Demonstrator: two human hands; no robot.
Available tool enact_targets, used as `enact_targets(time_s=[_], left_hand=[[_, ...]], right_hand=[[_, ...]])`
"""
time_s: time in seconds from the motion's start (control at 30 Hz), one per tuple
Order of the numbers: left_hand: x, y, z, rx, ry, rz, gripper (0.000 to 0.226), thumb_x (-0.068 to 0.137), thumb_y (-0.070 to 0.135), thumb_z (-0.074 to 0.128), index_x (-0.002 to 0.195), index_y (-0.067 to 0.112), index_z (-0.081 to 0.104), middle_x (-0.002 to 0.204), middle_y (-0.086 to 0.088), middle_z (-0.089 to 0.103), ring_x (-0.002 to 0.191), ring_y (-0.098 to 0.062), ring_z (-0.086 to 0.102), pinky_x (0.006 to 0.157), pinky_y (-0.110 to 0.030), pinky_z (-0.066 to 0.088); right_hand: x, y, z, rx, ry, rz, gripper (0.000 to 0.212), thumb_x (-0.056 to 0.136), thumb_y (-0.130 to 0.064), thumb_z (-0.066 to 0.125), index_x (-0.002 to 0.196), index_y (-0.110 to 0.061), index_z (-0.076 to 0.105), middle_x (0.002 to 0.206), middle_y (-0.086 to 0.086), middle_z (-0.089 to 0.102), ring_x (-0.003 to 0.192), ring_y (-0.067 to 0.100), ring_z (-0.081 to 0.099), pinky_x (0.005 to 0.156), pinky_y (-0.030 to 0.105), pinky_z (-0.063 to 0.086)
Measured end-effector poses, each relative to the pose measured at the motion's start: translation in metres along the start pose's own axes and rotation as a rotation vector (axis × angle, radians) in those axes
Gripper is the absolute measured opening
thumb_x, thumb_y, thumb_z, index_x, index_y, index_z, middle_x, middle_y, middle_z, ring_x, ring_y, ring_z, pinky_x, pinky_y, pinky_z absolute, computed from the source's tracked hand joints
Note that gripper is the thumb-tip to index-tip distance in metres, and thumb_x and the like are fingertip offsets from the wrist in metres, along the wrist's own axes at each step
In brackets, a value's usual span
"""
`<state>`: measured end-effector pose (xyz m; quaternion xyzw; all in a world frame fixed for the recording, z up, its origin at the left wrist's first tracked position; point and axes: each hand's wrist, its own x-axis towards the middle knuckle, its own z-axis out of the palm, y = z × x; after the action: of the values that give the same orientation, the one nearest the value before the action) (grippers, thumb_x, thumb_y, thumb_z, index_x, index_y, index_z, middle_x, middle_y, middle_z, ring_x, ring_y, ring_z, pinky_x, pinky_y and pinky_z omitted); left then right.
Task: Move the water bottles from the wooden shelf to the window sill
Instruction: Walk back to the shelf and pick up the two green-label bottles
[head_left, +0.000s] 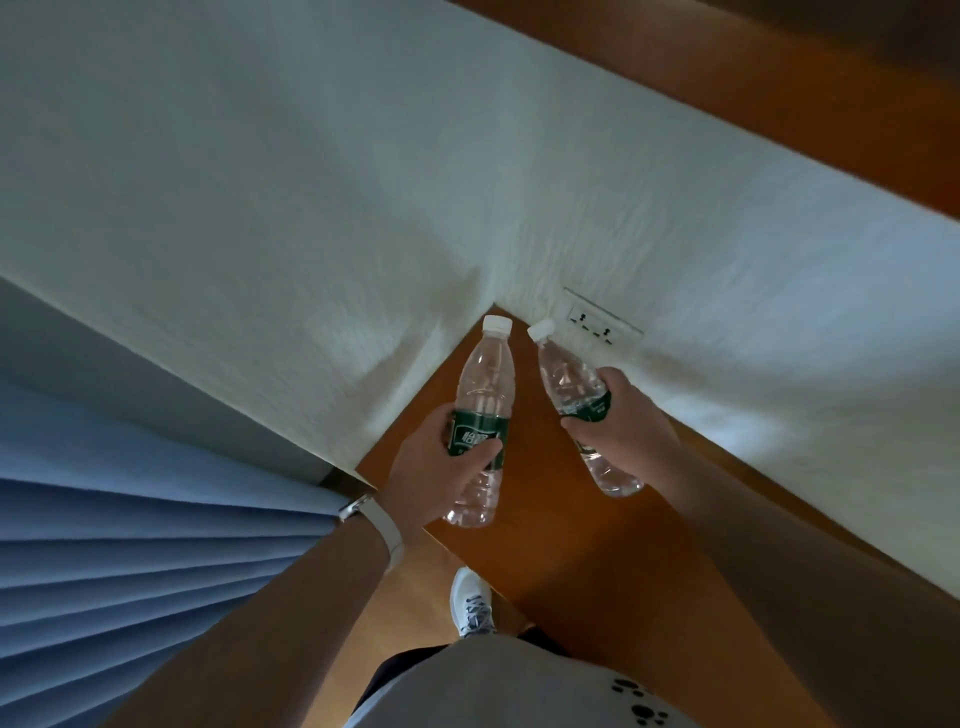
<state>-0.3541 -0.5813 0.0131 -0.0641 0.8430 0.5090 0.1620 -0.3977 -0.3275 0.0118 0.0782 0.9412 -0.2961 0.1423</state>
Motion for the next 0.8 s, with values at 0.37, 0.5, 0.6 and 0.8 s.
enact_targets(time_s=[0.37,0.5,0.6,0.8], left_hand=[[-0.056,0.037,0.002,-0.105,0.146,-0.002,0.049,0.081,0.05,0.076,0.123,0.038,0.054,0.104,0.019,0.07,0.085,0.002,0.07,0.063,-0.016,0.056],[-0.089,0.055,-0.002,-0.141,0.235,0.057,0.045,0.082,0.044,0.076,0.121,0.036,0.055,0.099,0.02,0.071,0.081,0.007,0.069,0.057,-0.01,0.052],[-0.115,0.06,-0.004,-0.142,0.295,0.068,0.047,0.084,0.041,0.075,0.125,0.027,0.057,0.098,0.014,0.073,0.079,0.001,0.072,0.06,-0.016,0.056],[-0.171,0.051,-0.002,-0.188,0.418,0.013,0.047,0.082,0.04,0.076,0.124,0.027,0.059,0.1,0.012,0.074,0.08,-0.001,0.073,0.06,-0.015,0.056]], right_hand=[[-0.067,-0.013,-0.039,0.301,0.155,-0.064,0.074,0.072,-0.05,0.079,0.131,-0.031,0.039,0.091,-0.021,0.057,0.062,-0.008,0.063,0.042,0.008,0.041],[-0.089,-0.02,-0.05,0.376,0.14,-0.163,0.071,0.074,-0.045,0.08,0.131,-0.029,0.041,0.1,-0.016,0.058,0.074,-0.003,0.061,0.048,0.008,0.042],[-0.104,-0.025,-0.054,0.418,0.098,-0.228,0.071,0.075,-0.044,0.08,0.132,-0.029,0.04,0.102,-0.016,0.058,0.077,-0.001,0.063,0.045,0.008,0.044],[-0.134,-0.032,-0.044,0.513,-0.01,-0.327,0.066,0.071,-0.047,0.08,0.125,-0.033,0.045,0.107,-0.01,0.064,0.082,0.006,0.069,0.059,0.02,0.057]])
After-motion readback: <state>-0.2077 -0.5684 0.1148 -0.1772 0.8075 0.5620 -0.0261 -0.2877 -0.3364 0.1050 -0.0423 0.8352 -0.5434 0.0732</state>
